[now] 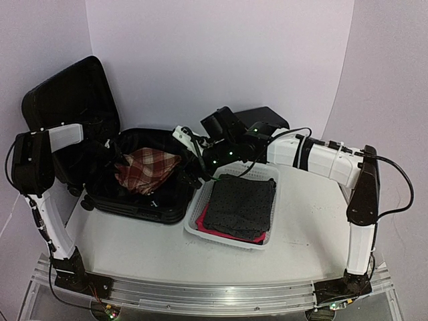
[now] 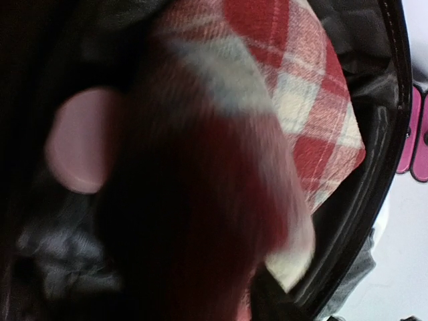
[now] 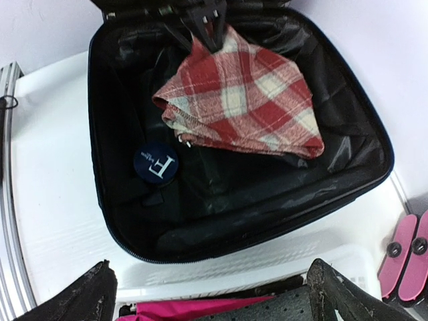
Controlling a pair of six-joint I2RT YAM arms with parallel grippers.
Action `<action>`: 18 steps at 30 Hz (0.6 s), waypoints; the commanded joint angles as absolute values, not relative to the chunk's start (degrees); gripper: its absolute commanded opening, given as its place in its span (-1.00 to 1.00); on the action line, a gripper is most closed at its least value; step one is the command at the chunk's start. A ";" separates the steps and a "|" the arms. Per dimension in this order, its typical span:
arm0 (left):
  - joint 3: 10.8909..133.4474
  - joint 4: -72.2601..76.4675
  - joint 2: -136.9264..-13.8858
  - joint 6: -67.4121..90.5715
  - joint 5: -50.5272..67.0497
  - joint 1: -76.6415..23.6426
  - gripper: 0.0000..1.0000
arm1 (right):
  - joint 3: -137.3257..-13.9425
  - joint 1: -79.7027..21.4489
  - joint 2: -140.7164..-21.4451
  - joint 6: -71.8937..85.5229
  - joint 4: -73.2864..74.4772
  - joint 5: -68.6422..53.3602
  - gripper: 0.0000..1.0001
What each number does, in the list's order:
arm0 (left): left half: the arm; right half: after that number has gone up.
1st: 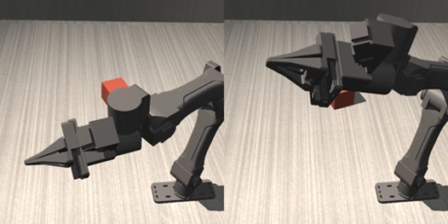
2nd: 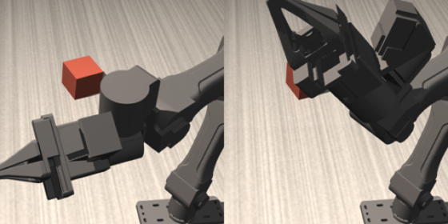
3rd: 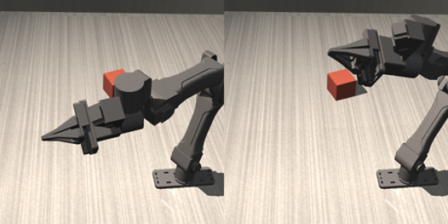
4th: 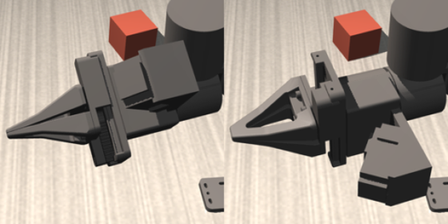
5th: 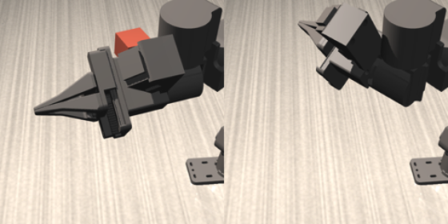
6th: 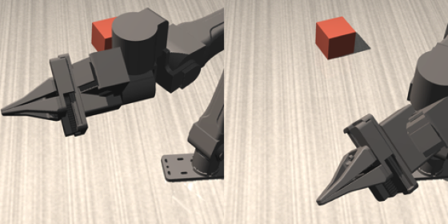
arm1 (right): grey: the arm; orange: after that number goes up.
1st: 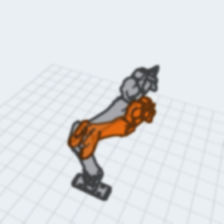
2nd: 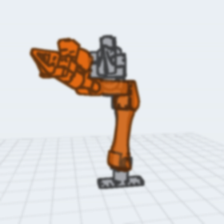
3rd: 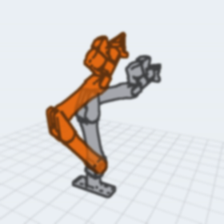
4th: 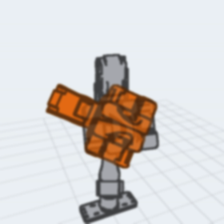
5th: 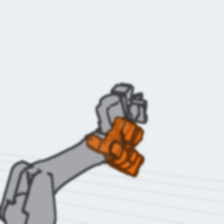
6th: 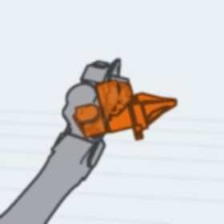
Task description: Open, take out, and arrange the luggage
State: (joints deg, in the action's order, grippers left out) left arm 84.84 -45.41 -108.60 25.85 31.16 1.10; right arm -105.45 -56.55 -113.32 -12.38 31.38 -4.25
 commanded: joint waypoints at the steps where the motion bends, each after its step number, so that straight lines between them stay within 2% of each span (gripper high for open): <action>1: 81.27 -48.52 -97.45 23.54 23.34 1.43 0.05 | -105.48 -56.48 -110.33 -12.68 31.00 -4.58 0.97; 5: 75.56 -48.93 -90.84 29.37 22.17 0.52 0.41 | -106.05 -56.49 -111.10 -13.27 31.19 -5.44 0.97; 11: 71.07 -48.97 -85.84 46.19 19.73 -3.02 0.58 | -106.19 -56.47 -111.17 -14.14 31.55 -5.82 0.97; 12: 70.84 -48.97 -85.65 48.86 18.39 -3.67 0.59 | -105.83 -56.44 -110.92 -14.15 31.55 -5.84 0.96; 15: 71.36 -47.43 -88.77 54.60 19.74 -5.06 0.36 | -104.20 -56.49 -110.00 -14.23 31.55 -5.72 0.97; 18: 74.52 -47.15 -94.89 56.82 21.13 -6.43 0.24 | -102.80 -56.46 -109.08 -14.50 31.55 -5.45 0.97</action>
State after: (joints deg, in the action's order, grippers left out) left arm 71.02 -48.40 -89.19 48.86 20.84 -5.15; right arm -104.05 -56.55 -112.88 -13.82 32.40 -5.13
